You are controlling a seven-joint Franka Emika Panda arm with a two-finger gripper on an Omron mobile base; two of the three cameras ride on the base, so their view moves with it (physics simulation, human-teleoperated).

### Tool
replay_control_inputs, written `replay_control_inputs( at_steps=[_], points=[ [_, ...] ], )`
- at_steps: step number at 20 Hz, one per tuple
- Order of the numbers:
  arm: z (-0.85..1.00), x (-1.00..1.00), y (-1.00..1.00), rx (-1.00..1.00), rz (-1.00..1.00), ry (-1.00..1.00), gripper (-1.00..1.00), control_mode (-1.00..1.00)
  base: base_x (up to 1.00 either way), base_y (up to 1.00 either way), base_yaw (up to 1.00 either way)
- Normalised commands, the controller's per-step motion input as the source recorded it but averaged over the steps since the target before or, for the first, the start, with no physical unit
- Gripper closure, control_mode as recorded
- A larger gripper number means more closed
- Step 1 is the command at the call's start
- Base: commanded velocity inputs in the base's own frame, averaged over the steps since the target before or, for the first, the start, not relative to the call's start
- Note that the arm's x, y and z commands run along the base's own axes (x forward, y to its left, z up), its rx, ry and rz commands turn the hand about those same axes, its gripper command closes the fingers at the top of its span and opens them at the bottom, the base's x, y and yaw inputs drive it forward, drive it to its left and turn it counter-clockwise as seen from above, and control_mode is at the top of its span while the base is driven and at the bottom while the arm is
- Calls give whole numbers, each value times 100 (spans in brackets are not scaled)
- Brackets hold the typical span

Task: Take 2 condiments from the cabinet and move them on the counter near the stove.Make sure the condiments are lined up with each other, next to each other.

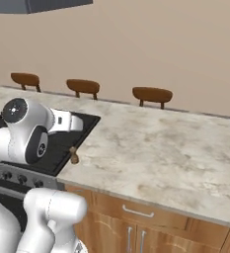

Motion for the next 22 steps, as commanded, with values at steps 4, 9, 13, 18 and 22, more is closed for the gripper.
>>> replay_control_inputs(
  at_steps=[4, 9, 13, 18, 22],
  points=[
    [0, 0, 0, 0, 0, 0, -100, 100, -86, 8, 84],
    [0, 0, 0, 0, 0, 0, -100, 100, -22, 0, 100],
    [0, 0, 0, 0, 0, 0, -100, 100, 0, 0, 100],
    [0, 0, 0, 0, 0, 0, -100, 100, 0, 0, 100],
    [0, 0, 0, 0, 0, 0, -100, 100, -8, 0, 100]
  ],
)
